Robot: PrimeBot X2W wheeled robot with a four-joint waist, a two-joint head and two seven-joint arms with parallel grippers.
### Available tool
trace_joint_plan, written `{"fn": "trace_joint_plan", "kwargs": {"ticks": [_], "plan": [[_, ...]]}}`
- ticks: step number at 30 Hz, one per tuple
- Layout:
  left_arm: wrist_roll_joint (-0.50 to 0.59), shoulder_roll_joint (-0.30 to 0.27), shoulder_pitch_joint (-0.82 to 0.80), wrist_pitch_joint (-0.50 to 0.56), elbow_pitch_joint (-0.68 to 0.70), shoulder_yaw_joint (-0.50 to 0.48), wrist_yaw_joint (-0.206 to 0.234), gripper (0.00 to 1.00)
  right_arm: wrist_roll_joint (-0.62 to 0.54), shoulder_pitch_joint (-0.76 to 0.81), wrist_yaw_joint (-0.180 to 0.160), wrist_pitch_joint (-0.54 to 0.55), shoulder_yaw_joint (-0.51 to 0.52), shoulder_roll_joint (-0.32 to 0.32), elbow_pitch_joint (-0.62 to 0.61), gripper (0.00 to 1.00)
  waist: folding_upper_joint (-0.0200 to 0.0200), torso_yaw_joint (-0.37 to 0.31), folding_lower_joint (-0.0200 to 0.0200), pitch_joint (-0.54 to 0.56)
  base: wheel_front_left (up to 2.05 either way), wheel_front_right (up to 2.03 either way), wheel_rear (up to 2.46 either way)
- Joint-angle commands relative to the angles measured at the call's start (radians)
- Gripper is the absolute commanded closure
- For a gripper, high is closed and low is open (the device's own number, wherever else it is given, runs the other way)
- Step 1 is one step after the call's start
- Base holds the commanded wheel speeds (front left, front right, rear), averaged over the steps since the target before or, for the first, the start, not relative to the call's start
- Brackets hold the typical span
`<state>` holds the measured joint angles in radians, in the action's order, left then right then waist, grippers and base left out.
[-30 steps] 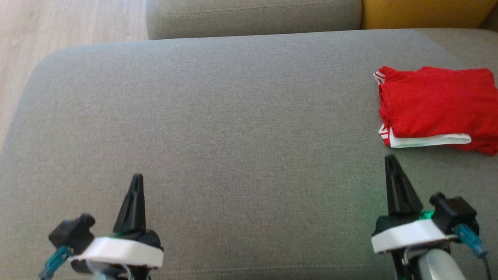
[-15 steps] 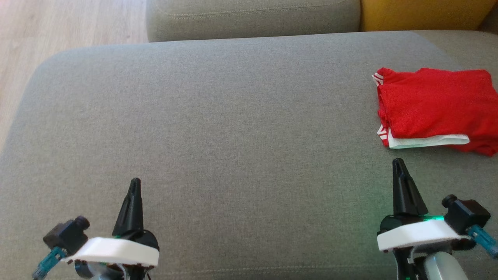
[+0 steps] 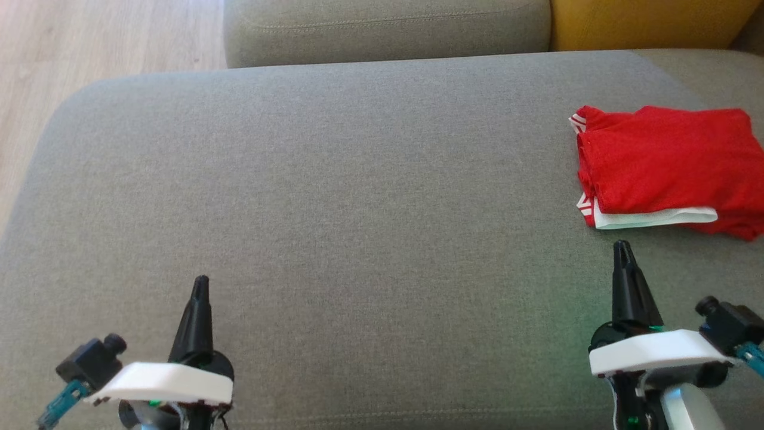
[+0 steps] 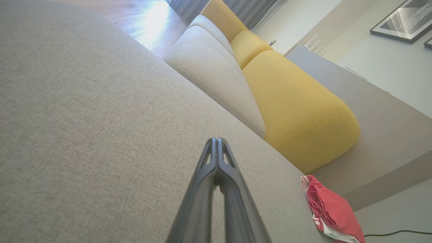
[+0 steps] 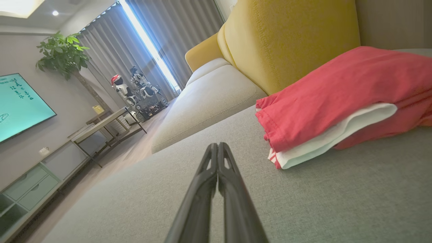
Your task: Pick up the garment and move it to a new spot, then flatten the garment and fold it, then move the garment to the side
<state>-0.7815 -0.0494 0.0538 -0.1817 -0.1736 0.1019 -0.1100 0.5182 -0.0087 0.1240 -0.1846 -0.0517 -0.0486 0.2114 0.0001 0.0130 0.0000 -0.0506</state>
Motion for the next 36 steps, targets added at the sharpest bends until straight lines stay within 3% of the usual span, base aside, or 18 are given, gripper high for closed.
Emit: {"fn": "trace_joint_plan", "kwargs": {"ticks": [1, 36], "plan": [[-0.027, -0.012, -0.057, 0.006, 0.024, -0.024, -0.005, 1.00, 0.037, -0.042, 0.002, 0.006, 0.003, -0.018, -0.025, 1.00, -0.0001, 0.000, 0.0000, 0.001, 0.00, 0.00, 0.00], [-0.333, -0.019, -0.094, 0.100, -0.009, -0.079, -0.011, 1.00, 0.441, -0.061, 0.004, 0.096, 0.041, -0.028, -0.005, 1.00, -0.0001, -0.005, 0.0000, 0.018, 0.00, 0.00, 0.00]]}}
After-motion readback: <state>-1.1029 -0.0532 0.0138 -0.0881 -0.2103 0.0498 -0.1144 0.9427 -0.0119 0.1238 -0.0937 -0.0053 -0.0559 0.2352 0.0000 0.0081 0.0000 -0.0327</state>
